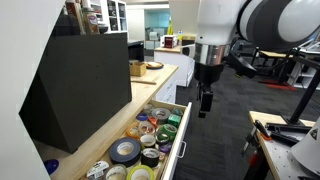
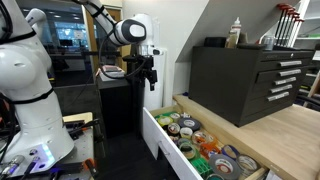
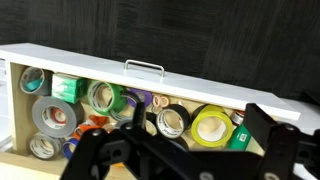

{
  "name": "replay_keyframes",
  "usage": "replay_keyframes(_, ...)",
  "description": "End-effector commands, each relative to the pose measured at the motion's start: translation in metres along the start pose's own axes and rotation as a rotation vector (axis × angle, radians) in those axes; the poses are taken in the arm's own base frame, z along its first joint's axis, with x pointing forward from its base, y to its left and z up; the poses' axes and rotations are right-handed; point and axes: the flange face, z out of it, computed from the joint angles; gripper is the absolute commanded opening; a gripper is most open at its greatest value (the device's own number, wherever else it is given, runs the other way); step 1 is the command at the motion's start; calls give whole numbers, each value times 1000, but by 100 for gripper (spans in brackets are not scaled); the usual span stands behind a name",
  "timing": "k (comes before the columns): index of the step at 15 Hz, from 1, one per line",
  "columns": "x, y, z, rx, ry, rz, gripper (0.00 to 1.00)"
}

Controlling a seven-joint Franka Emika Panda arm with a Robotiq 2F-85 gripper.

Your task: Close the open drawer completely

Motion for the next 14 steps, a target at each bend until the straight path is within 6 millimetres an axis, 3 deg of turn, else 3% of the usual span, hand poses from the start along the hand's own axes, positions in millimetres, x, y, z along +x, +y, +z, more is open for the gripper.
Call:
replay_keyframes(1,6,-14,17,-19,32,-198,100)
replay_keyframes(10,19,-28,37,40,115,-602,100)
replay_keyframes(14,18,-27,38,40,90,-593,100)
